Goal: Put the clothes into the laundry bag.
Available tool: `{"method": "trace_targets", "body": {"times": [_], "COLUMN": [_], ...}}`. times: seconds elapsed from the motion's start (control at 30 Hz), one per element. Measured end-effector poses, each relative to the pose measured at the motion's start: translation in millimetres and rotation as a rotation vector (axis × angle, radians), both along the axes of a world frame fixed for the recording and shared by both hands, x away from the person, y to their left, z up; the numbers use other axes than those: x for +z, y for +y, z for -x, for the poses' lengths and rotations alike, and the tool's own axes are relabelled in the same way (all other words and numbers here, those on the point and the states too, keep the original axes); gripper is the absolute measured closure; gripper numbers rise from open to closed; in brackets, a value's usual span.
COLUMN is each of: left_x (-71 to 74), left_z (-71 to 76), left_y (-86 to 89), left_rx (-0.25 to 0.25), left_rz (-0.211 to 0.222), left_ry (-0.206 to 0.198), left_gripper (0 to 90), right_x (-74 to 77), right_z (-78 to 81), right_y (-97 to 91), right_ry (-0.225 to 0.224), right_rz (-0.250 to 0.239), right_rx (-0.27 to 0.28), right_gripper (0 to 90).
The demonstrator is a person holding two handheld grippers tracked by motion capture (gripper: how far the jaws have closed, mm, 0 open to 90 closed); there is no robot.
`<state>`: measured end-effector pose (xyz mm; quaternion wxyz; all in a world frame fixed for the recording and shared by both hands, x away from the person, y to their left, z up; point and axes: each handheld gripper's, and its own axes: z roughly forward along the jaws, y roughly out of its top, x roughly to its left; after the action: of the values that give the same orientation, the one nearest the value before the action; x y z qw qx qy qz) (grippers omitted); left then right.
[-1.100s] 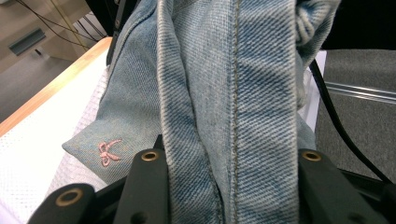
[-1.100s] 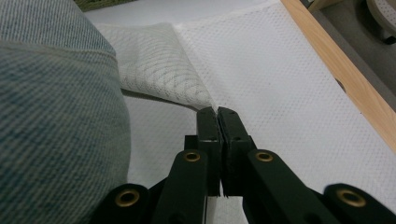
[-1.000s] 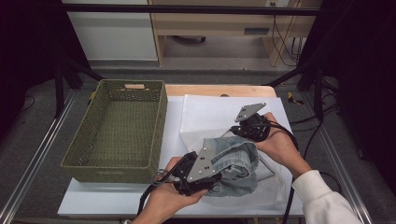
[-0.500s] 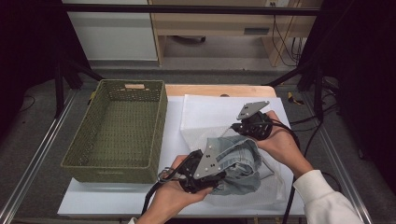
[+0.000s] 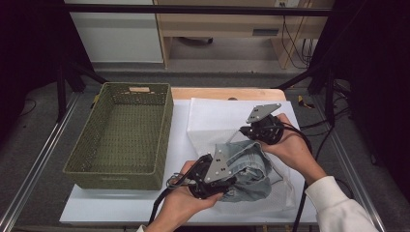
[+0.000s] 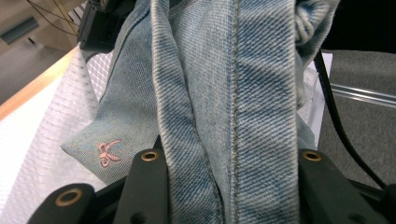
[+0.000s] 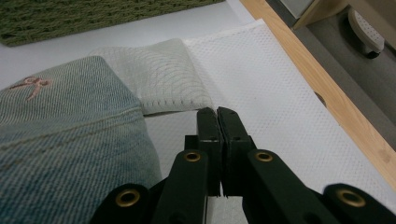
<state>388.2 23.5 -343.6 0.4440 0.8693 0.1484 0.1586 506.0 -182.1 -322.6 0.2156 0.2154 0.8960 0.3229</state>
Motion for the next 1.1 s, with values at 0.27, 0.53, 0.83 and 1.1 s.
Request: {"method": "trace_targets", "body": {"times": [0.27,0.53,0.83,1.1], "left_x": [-10.8,-19.1,-28.3,-28.1], "left_z": [-4.7,-13.0,-13.2,-16.1], "left_y": [-15.3,-20.2,-16.4,-19.9], "left_rx": [0.02,0.05,0.068,0.049], "left_rz": [-0.018,-0.017,-0.043,-0.006], "left_ry": [0.022,0.046,0.034,0.019], "left_gripper": [62.0,62.0,61.9,61.9], "right_x": [-1.1,-1.9,1.5,5.3], "right_z": [0.8,2.7,10.3,14.1], "right_y": [-0.3,-0.9,-1.0,0.4], "right_ry": [-0.001,0.002,0.0,-0.003], "right_rz": [-0.005,-0.009,-0.001,-0.016], "right_rx": [-0.007,-0.005,0.007,0.012], "right_gripper": [89.1,89.1,89.1,89.2]}}
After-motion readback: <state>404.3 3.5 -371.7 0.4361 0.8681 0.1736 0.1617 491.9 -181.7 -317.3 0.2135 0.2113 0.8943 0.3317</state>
